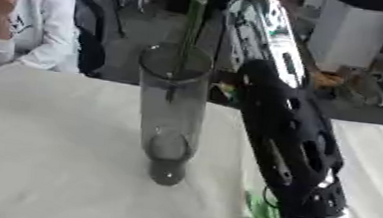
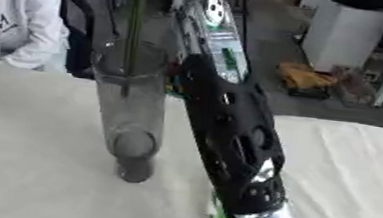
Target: Arrange flowers into the vase.
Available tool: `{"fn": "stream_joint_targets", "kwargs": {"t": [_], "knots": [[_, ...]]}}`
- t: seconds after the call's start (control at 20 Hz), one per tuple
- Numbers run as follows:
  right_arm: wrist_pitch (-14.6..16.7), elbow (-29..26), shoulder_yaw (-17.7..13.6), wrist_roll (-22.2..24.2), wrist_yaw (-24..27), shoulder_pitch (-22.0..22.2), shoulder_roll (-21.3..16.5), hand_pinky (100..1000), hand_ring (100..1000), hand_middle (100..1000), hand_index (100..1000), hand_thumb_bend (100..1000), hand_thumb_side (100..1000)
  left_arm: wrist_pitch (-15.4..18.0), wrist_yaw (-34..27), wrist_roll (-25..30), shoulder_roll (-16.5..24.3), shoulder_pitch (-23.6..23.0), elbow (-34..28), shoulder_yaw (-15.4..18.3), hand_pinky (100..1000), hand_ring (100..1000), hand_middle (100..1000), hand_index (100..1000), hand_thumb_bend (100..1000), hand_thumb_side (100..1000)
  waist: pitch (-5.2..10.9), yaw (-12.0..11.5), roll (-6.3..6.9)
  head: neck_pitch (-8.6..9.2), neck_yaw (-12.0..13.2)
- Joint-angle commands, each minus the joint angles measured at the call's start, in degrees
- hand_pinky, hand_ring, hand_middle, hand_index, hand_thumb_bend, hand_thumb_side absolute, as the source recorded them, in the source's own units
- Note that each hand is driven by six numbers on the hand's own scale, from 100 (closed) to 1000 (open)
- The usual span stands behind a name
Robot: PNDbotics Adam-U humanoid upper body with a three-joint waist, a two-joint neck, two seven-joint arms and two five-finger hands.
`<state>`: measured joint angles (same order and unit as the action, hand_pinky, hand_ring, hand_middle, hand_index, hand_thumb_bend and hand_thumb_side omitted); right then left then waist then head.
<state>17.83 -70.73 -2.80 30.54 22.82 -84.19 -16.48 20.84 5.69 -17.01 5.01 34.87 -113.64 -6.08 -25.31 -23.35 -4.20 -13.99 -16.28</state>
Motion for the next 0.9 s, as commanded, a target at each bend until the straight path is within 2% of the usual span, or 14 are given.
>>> {"fn": "stream_joint_targets", "kwargs": {"t": [0.05, 0.7, 0.9], "knots": [[0.52, -0.05, 0.15, 0.72, -0.94, -0.99, -1.4, 205, 149, 100, 207, 100, 545, 0.05, 0.26, 0.21, 0.09, 0.89, -0.96, 0.13, 790, 858, 890, 953, 100, 1000, 1.13, -0.09, 0.38, 0.79, 0.05], [1.13, 1.65, 0.27, 1.31, -1.55, 0.22, -1.13, 212, 166, 100, 202, 100, 549, 0.04, 0.26, 0.23, -0.07, 0.91, -0.96, 0.19, 791, 858, 890, 953, 100, 1000, 0.76, -0.13, 0.64, 1.09, 0.15], [1.06, 1.87, 0.2, 0.79, -1.62, 0.64, -1.04, 229, 213, 100, 201, 100, 554, 0.04, 0.26, 0.23, -0.11, 0.91, -0.96, 0.21, 791, 858, 889, 953, 100, 1000, 0.71, -0.06, 0.71, 1.11, 0.18]]}}
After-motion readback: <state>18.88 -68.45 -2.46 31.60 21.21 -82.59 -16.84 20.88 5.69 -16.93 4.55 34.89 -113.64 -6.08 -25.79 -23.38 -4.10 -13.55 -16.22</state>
